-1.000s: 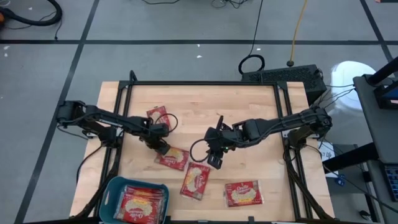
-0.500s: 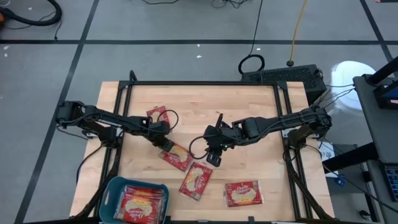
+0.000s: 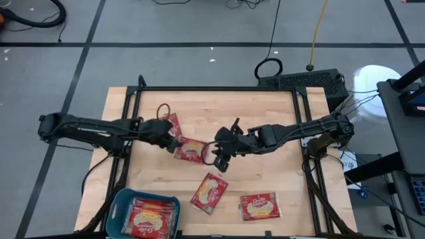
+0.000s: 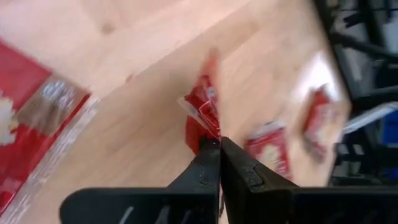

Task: Sort popcorn bags into baskets
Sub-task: Put the popcorn sachet into the bin

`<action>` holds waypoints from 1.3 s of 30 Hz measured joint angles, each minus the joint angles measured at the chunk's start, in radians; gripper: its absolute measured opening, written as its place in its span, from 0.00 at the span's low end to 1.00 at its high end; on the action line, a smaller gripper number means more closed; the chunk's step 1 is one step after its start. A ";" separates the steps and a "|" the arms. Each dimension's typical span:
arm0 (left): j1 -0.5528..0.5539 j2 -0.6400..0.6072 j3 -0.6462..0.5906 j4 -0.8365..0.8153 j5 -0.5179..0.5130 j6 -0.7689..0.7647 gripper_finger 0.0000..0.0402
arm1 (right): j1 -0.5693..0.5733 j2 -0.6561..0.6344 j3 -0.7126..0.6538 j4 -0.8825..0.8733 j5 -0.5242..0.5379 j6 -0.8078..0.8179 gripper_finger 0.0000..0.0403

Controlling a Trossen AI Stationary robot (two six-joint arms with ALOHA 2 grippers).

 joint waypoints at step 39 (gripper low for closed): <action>-0.024 -0.053 0.450 -0.157 0.218 0.516 0.00 | -0.304 0.027 0.001 0.525 -0.565 -0.499 0.64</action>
